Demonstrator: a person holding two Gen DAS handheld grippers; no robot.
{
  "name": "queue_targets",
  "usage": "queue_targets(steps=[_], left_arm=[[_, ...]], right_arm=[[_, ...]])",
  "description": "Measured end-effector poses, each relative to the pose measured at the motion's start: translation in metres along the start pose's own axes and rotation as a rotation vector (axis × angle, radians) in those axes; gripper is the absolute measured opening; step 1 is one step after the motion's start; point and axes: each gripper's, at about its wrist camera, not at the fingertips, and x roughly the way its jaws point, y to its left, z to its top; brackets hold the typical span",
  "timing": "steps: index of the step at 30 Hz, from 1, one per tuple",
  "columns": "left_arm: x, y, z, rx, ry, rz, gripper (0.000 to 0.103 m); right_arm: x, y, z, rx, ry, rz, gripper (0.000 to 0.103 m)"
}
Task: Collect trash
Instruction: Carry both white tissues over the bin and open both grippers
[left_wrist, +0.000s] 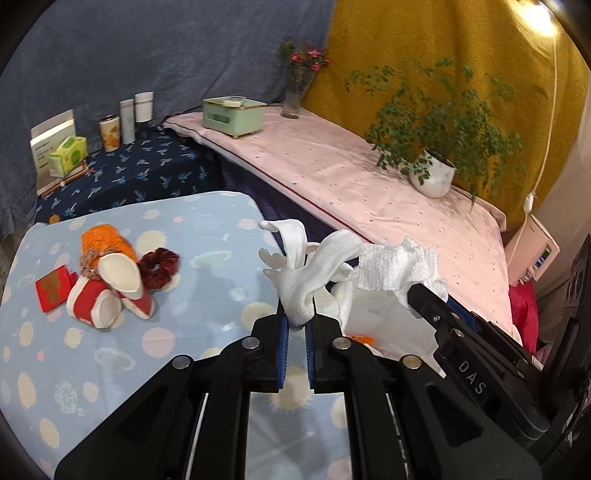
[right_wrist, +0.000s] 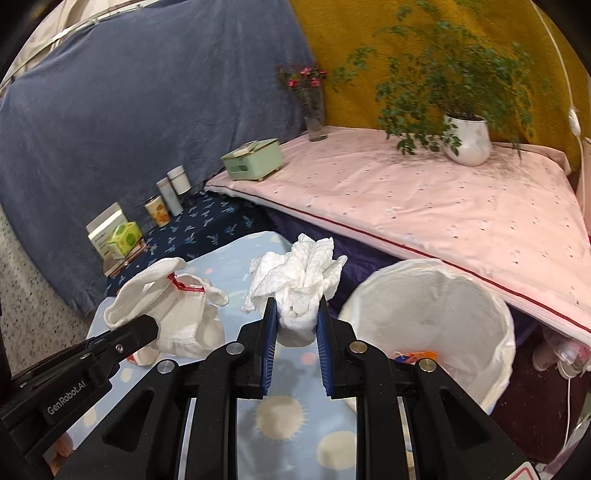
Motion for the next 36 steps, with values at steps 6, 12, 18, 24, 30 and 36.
queue_targets(steps=[6,12,18,24,30,36], left_arm=[[0.011,-0.036,-0.001,0.06,0.023,-0.033,0.008],[0.022,-0.066,-0.002,0.111,0.044,-0.057,0.008],[0.035,-0.093,-0.006,0.153,0.069,-0.079,0.008],[0.05,-0.108,-0.01,0.178,0.099,-0.103,0.008],[0.063,-0.115,-0.013,0.183,0.118,-0.119,0.011],[0.068,-0.113,-0.014,0.179,0.11,-0.084,0.043]], right_arm=[[-0.005,-0.037,-0.002,0.055,-0.005,-0.035,0.019],[-0.008,-0.07,-0.005,0.105,-0.008,-0.068,0.019],[-0.008,-0.098,-0.01,0.144,-0.004,-0.096,0.019],[-0.004,-0.117,-0.016,0.172,0.01,-0.112,0.019],[0.004,-0.126,-0.02,0.185,0.029,-0.122,0.024],[0.005,-0.13,-0.022,0.195,0.028,-0.138,0.03]])
